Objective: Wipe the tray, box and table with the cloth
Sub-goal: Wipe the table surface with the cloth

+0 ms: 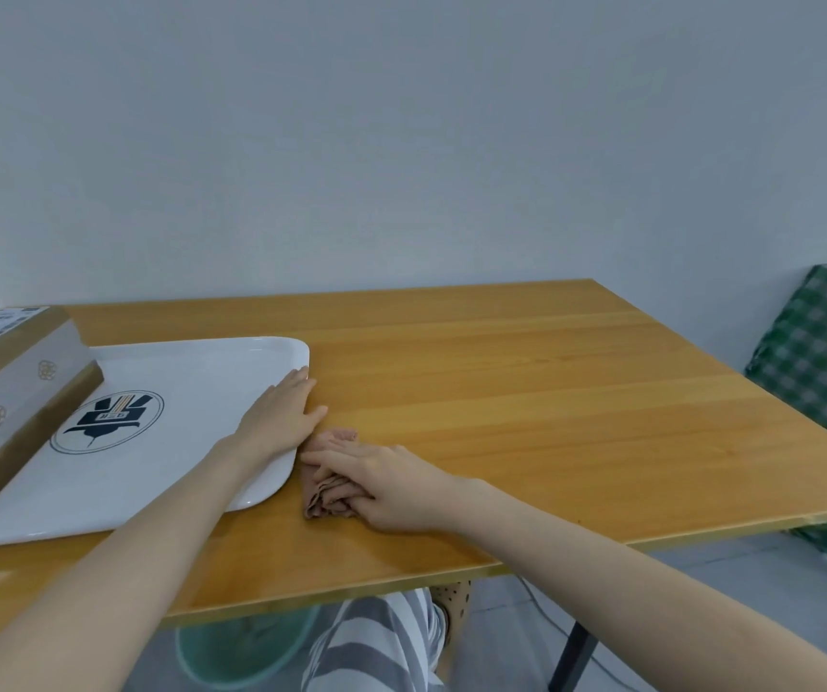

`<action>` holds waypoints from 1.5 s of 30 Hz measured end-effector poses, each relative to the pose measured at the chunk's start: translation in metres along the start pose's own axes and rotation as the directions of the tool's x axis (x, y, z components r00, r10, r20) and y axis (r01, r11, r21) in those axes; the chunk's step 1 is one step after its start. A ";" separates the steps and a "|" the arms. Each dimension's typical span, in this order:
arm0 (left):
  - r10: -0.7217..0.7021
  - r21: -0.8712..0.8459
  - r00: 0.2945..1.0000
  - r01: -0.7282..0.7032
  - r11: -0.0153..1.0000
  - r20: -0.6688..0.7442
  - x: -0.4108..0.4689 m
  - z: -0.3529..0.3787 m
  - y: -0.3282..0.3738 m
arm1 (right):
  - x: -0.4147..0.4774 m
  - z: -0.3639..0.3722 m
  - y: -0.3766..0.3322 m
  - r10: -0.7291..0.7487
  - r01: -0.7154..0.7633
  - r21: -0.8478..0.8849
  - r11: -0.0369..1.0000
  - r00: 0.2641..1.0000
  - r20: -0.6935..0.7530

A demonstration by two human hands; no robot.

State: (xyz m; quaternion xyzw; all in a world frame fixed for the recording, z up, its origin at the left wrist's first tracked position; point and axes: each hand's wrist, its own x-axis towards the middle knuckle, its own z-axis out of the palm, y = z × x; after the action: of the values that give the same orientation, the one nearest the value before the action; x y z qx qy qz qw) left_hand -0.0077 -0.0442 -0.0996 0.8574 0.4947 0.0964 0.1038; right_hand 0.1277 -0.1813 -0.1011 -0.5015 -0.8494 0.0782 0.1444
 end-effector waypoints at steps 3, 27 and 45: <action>-0.005 -0.024 1.000 0.006 1.000 0.019 -0.002 0.000 -0.002 | -0.009 -0.002 0.009 0.018 -0.019 0.012 1.000 0.999 0.048; 0.112 0.145 0.972 -0.083 0.986 -0.206 0.028 -0.006 -0.016 | -0.108 -0.083 0.212 0.795 -0.819 0.014 0.574 0.553 -0.249; -0.007 -0.184 1.000 0.005 0.983 -0.013 0.099 0.002 -0.046 | 0.060 -0.050 0.233 0.714 -0.744 -0.083 0.663 0.662 -0.228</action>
State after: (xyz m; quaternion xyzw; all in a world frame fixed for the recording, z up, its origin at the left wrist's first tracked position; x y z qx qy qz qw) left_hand 0.0036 0.0637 -0.1082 0.8419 0.4870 0.1473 0.1796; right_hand 0.3096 -0.0169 -0.1085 -0.8154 -0.5635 0.0126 0.1323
